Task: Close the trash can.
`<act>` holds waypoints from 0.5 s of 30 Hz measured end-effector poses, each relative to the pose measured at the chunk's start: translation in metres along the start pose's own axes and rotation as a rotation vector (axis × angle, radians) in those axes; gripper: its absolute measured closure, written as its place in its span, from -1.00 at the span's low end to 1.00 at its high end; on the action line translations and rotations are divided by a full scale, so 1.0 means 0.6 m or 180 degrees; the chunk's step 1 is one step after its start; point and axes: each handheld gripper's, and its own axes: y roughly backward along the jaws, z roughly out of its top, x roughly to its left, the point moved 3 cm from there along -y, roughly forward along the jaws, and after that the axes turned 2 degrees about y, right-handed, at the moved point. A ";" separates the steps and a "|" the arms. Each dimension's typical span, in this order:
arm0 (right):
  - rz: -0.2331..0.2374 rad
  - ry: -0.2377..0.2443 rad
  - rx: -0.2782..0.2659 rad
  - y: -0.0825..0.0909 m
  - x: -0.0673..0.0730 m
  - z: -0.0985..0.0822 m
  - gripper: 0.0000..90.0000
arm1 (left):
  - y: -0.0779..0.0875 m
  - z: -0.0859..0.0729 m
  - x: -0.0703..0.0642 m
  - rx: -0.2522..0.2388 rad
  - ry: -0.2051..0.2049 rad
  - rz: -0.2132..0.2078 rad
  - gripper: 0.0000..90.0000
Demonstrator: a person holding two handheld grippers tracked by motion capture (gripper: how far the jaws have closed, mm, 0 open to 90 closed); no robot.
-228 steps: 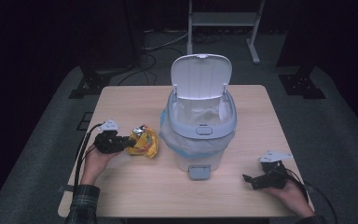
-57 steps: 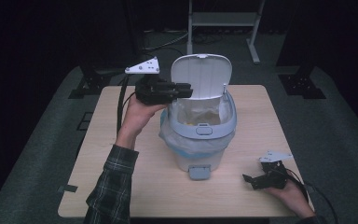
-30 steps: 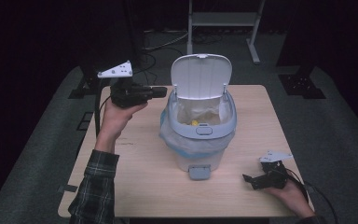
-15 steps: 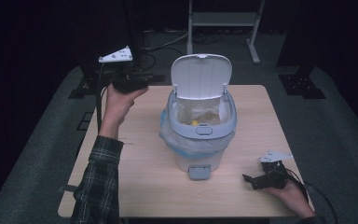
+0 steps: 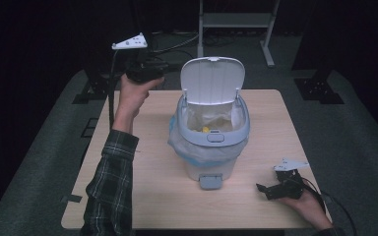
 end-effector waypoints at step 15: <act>0.0002 0.0003 0.0002 0.000 0.000 0.000 -1.00 | -0.003 -0.011 -0.025 0.0057 0.0011 -0.0277 1.00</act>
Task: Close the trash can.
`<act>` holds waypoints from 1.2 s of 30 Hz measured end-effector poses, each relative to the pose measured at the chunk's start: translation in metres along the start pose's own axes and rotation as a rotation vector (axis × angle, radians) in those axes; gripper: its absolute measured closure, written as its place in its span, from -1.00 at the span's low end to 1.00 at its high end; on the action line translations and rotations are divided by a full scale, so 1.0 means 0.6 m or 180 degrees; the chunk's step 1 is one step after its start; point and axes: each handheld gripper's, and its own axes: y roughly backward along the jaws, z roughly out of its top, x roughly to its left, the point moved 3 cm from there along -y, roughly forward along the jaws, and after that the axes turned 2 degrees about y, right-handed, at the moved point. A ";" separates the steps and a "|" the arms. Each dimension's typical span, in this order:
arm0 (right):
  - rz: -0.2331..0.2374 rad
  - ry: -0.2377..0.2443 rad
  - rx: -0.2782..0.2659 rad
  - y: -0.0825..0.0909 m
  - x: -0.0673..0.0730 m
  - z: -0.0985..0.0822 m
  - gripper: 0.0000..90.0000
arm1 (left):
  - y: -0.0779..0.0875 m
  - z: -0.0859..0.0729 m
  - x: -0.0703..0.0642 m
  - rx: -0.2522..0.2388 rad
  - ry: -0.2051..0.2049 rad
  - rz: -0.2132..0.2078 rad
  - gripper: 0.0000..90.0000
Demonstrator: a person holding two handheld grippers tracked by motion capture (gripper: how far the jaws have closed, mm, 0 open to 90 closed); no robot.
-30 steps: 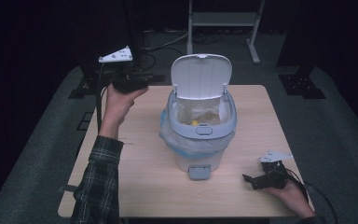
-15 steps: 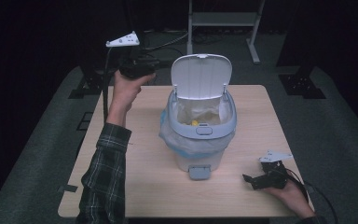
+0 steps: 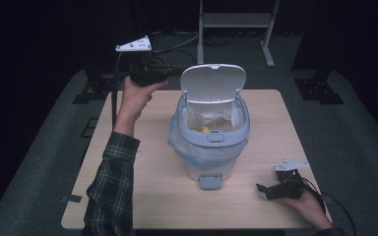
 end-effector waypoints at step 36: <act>-0.0001 0.0000 0.0001 0.000 0.000 0.000 -1.00 | -0.006 -0.062 -0.115 0.0362 -0.0213 -0.0297 1.00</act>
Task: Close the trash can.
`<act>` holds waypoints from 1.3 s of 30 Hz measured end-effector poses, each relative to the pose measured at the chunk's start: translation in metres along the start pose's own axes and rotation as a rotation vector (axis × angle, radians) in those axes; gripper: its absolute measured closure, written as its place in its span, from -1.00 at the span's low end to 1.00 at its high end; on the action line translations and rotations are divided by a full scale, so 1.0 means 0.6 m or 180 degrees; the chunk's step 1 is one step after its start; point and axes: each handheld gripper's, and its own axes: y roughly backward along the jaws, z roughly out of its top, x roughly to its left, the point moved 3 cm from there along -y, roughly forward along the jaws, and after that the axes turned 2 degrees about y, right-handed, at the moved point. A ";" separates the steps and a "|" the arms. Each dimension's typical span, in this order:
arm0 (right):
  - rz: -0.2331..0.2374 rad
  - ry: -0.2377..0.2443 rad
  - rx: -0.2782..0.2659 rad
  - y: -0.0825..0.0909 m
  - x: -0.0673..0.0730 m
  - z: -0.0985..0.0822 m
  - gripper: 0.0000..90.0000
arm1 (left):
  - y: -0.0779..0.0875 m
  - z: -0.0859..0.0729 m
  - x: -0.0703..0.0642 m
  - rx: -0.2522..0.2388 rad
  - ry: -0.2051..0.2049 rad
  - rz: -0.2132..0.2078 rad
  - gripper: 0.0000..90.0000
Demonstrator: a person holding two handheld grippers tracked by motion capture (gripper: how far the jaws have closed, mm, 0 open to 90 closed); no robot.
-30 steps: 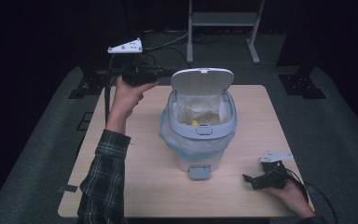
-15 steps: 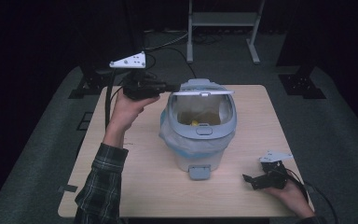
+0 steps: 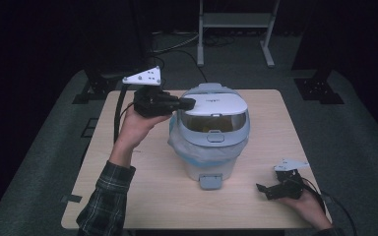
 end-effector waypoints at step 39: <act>0.0000 0.0003 -0.0001 0.000 0.000 0.000 -1.00 | -0.088 -0.022 -0.069 0.0398 -0.0106 0.0004 1.00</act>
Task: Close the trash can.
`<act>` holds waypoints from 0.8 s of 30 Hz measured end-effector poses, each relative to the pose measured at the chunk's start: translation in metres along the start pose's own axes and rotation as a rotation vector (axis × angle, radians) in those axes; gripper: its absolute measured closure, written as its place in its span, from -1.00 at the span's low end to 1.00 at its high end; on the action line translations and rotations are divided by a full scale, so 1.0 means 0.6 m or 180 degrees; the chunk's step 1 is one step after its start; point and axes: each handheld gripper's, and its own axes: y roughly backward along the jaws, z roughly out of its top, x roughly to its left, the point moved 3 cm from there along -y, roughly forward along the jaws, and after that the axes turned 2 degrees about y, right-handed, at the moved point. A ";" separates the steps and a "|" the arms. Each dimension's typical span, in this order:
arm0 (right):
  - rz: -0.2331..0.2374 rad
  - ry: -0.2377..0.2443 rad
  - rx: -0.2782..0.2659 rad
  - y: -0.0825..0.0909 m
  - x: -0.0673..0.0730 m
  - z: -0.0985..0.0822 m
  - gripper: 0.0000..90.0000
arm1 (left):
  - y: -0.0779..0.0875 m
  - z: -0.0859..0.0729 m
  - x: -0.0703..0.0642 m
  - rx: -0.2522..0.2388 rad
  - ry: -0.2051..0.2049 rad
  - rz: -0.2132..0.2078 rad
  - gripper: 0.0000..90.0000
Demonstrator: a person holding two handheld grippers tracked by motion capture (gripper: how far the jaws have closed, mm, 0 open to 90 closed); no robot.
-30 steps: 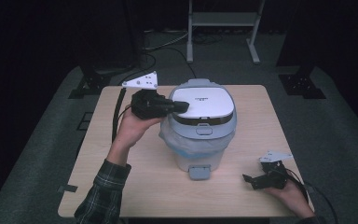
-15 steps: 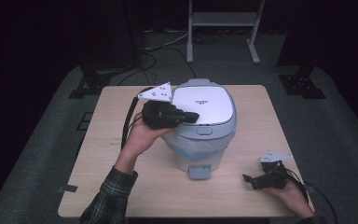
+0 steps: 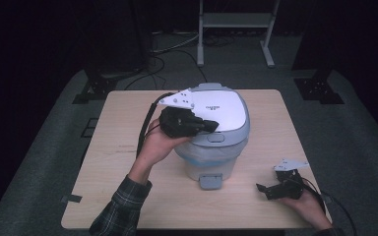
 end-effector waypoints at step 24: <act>-0.0014 -0.0019 0.0005 0.001 0.000 -0.001 -1.00 | 0.085 -0.014 -0.015 -0.0104 0.0074 0.0527 -0.20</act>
